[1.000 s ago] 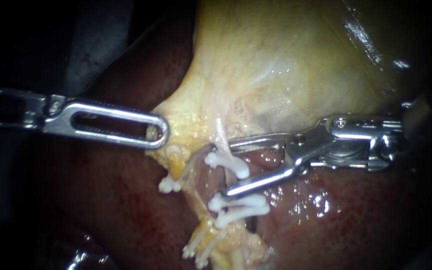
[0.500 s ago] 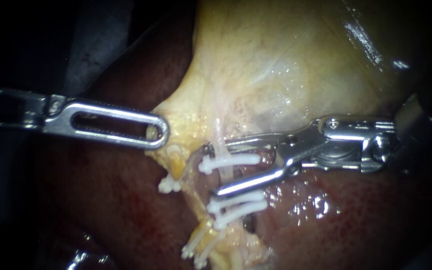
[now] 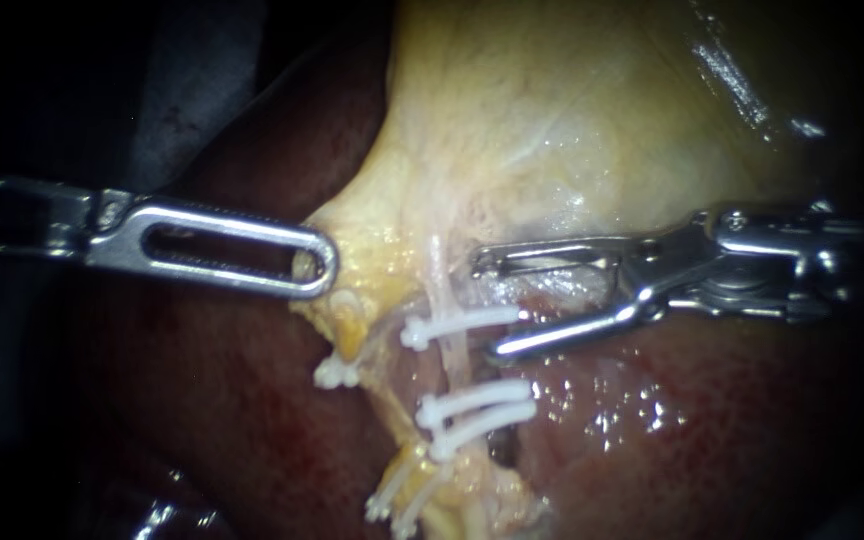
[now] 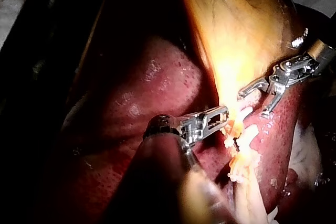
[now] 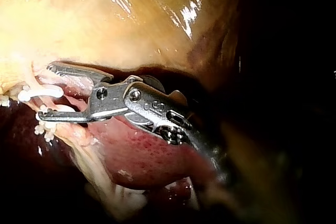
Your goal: Going back third clip right tube
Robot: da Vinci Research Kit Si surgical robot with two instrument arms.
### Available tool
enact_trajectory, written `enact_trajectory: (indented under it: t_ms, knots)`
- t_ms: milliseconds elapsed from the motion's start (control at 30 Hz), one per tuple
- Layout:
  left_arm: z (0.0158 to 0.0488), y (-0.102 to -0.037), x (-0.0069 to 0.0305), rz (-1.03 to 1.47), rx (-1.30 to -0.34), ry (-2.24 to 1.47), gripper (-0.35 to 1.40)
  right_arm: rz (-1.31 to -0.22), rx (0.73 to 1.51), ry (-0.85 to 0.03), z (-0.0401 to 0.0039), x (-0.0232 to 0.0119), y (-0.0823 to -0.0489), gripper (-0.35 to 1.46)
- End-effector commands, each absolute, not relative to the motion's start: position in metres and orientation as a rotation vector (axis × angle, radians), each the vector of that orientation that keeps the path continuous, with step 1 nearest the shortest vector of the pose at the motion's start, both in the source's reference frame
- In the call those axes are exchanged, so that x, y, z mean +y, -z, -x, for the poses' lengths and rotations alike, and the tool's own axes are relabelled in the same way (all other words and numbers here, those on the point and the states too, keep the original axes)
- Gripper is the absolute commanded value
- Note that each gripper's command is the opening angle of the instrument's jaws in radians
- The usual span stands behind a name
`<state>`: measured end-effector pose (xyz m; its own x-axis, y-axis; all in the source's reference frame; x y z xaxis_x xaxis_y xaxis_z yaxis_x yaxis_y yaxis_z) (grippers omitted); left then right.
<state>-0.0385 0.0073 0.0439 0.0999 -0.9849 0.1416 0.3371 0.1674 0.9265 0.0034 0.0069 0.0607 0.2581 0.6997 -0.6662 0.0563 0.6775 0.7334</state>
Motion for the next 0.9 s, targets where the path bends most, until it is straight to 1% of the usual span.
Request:
enact_trajectory:
  t_ms: [33, 167, 367, 900]
  knots:
    - [0.0385, -0.0439, 0.0073, -0.873, -0.969, 1.188, -0.35, -0.733, 1.254, -0.496, -0.0027, 0.0071, -0.0601, 0.59]
    - [0.0386, -0.0441, 0.0072, -0.871, -0.969, 1.188, -0.35, -0.715, 1.258, -0.5, -0.0012, 0.0078, -0.0582, 0.59]
    - [0.0386, -0.0443, 0.0072, -0.87, -0.969, 1.187, -0.35, -0.689, 1.268, -0.473, -0.0011, 0.0082, -0.0562, 0.6]
    - [0.0399, -0.0462, 0.0069, -0.859, -0.97, 1.186, -0.35, -0.679, 1.275, -0.455, -0.0003, 0.0085, -0.0538, 0.6]
